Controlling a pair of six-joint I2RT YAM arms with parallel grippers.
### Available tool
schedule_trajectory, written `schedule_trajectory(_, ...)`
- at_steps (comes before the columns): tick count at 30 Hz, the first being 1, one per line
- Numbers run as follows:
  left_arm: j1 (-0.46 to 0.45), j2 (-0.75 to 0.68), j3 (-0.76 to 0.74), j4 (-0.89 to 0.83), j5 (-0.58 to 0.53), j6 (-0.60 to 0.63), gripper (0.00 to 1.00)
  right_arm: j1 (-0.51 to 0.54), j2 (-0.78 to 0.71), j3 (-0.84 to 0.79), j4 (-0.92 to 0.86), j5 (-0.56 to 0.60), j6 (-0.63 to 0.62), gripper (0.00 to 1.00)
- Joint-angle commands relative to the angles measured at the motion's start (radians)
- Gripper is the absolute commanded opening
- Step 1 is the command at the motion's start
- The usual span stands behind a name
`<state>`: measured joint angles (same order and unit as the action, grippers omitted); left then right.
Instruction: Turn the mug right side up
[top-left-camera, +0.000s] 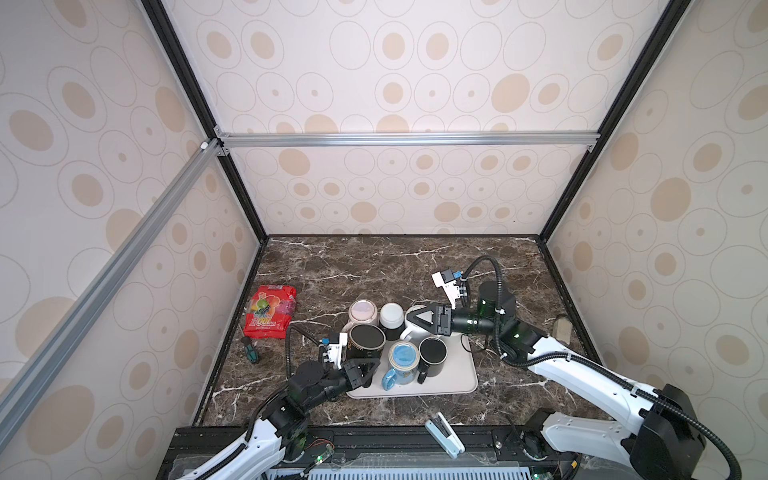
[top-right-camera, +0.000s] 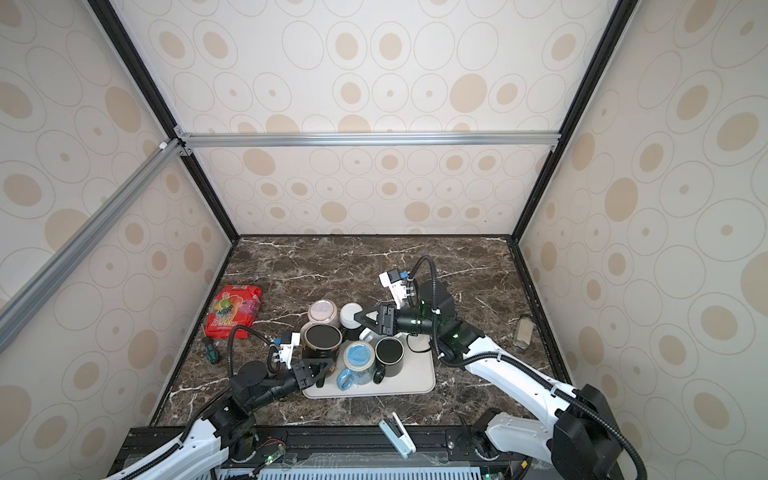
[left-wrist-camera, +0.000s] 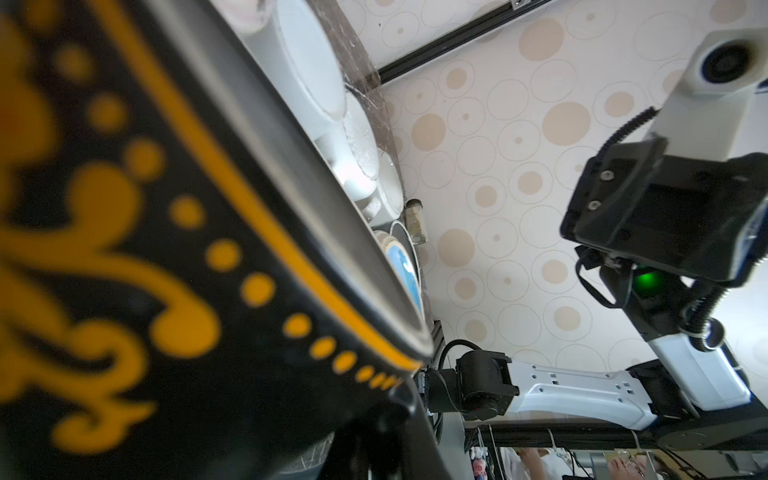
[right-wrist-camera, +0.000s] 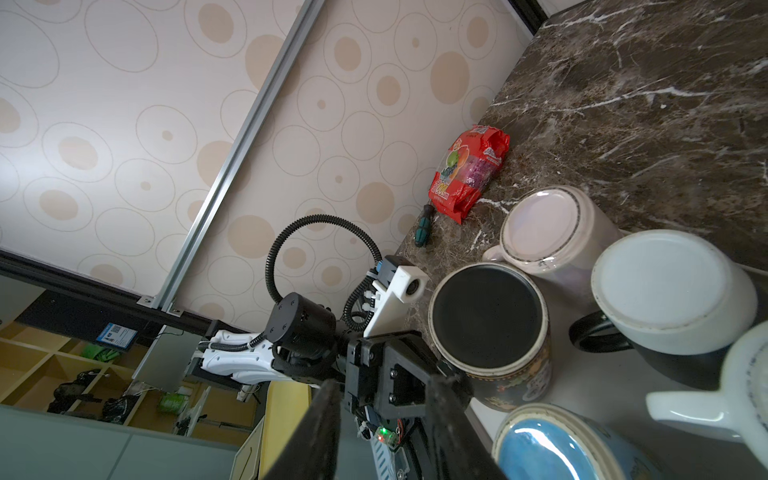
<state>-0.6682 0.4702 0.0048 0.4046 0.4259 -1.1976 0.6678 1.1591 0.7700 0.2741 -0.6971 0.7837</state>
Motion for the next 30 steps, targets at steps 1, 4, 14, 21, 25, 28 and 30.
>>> schedule_trajectory(1,-0.003,-0.052,-0.082,0.286,0.011,0.013,0.0,0.009,-0.023,-0.015,0.021,-0.005,-0.009,0.37)
schedule_trajectory(4,-0.002,-0.067,-0.114,0.268,0.004,0.001,0.03,0.011,-0.031,-0.023,0.008,0.003,-0.016,0.37)
schedule_trajectory(14,-0.002,-0.159,-0.104,-0.025,-0.031,0.03,0.36,0.023,-0.043,-0.04,-0.013,0.039,-0.035,0.37)
schedule_trajectory(21,-0.001,-0.184,-0.075,-0.156,-0.065,0.048,0.2,0.024,-0.011,-0.029,-0.014,0.033,-0.034,0.37)
schedule_trajectory(25,-0.002,-0.193,-0.019,-0.252,-0.097,0.081,0.35,0.024,0.006,0.002,-0.065,0.044,-0.052,0.37)
schedule_trajectory(28,-0.002,-0.178,0.043,-0.344,-0.137,0.121,0.41,0.024,0.024,0.059,-0.195,0.078,-0.089,0.37)
schedule_trajectory(30,-0.001,-0.159,0.09,-0.409,-0.177,0.144,0.44,0.025,0.032,0.095,-0.288,0.107,-0.105,0.38)
